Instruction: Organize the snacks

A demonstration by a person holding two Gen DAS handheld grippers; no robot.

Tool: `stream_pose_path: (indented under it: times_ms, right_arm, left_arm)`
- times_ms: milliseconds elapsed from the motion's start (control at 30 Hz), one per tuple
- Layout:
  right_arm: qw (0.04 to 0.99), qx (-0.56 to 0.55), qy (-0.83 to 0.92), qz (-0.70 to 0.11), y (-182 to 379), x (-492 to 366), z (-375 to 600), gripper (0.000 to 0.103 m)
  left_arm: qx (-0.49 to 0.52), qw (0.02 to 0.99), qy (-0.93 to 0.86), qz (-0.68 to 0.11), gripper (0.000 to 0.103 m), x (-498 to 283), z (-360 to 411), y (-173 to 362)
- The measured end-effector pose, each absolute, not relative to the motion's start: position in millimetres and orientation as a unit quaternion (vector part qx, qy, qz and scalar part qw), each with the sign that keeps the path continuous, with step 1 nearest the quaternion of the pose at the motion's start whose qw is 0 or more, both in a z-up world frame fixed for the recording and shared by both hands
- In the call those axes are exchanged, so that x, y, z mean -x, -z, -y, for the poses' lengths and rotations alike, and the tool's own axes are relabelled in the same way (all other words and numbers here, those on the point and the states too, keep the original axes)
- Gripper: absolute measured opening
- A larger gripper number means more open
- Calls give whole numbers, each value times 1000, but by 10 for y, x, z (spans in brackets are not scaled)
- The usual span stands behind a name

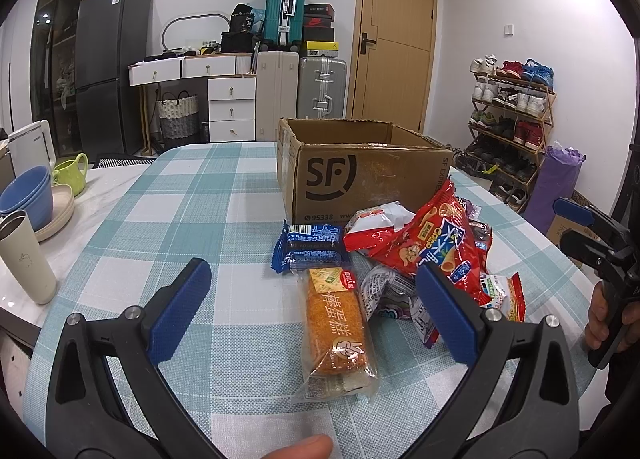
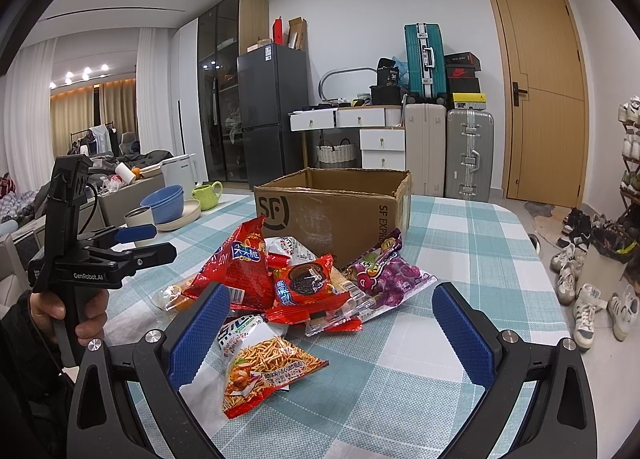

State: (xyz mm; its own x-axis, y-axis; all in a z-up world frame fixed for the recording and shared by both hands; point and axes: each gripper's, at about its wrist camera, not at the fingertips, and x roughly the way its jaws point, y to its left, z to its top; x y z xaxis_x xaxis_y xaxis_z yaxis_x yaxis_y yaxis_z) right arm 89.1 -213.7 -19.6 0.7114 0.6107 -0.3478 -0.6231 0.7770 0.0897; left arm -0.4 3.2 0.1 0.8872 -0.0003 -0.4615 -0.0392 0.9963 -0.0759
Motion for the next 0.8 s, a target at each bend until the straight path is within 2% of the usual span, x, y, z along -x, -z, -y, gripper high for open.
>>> stream_pose_path:
  times_ms: [800]
  right_arm:
    - [925, 14, -328, -193, 233, -924, 2172, 103]
  left_arm:
    - [50, 967, -27, -247, 102, -39, -63, 8]
